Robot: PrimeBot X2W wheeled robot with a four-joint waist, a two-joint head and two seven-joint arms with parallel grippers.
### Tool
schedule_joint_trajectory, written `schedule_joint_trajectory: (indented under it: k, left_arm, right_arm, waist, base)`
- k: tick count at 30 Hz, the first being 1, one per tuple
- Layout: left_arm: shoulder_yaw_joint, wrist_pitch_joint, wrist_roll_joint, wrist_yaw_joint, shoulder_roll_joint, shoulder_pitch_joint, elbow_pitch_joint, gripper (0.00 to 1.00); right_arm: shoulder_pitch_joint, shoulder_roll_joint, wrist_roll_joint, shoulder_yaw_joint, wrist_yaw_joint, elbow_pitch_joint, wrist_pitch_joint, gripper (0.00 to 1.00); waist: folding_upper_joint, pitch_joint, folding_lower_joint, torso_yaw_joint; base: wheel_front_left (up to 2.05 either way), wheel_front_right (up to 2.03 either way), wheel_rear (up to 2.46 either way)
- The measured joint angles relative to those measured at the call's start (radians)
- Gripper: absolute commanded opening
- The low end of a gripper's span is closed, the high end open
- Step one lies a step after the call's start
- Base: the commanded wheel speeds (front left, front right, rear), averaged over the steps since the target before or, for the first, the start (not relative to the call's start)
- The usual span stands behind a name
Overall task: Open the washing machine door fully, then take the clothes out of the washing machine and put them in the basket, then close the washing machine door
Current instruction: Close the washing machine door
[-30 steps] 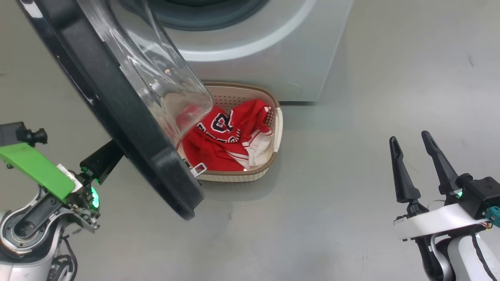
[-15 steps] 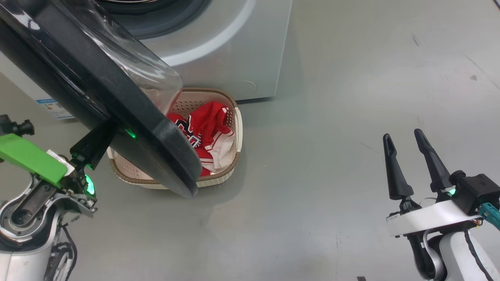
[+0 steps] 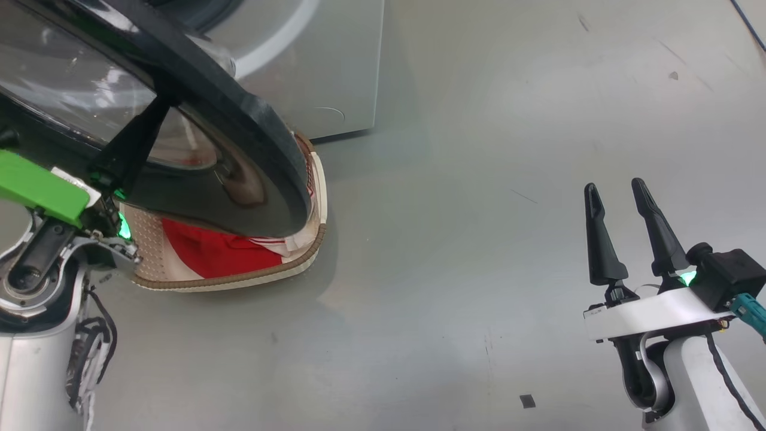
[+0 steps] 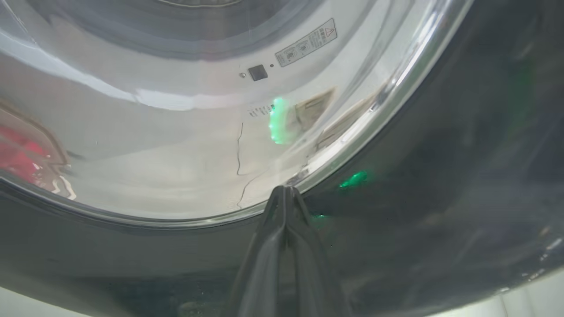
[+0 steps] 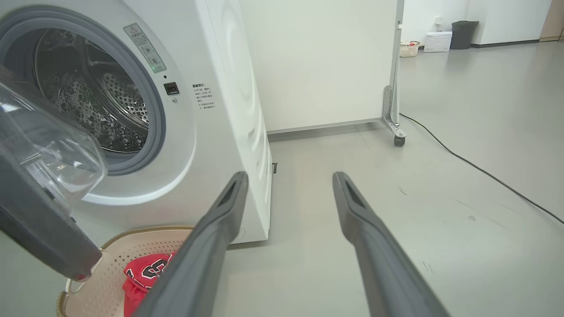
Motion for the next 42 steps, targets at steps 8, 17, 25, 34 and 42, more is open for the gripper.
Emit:
schedule_joint_trajectory:
  k: [8,17,25,34,42]
  left_arm:
    - [-0.006,-0.039,0.061,0.014,0.005,-0.098,0.045,0.0]
    - [0.006,-0.099,0.123,0.028,0.007,-0.204,0.111,0.0]
    - [-0.007,-0.14,0.16,0.026,-0.002,-0.302,0.153,0.0]
    - [-0.003,-0.198,0.192,0.012,-0.015,-0.355,0.243,0.0]
    - [-0.003,-0.21,0.185,-0.026,-0.052,-0.368,0.295,0.0]
  right_arm:
    - [-0.029,0.01,0.007,-0.002,0.012,0.025,-0.005,1.0]
    - [-0.052,0.019,0.019,-0.007,0.023,0.05,-0.008,1.0]
    - [-0.083,0.034,0.024,-0.008,0.027,0.074,-0.008,1.0]
    - [-0.105,0.041,0.027,-0.036,0.036,0.079,-0.008,1.0]
    - [-0.105,0.044,0.027,-0.07,0.038,0.079,-0.008,1.0]
  waist:
    - [0.0,0.032,0.0,-0.055]
    - [0.0,0.067,0.0,-0.122]
    - [0.0,0.098,0.0,-0.17]
    - [0.0,0.122,0.0,-0.212]
    - [0.0,0.124,0.0,-0.204]
  base:
    - [0.0,0.0,0.0]
    - [0.0,0.0,0.0]
    - [0.0,0.0,0.0]
    - [0.0,0.0,0.0]
    - [0.0,0.0,0.0]
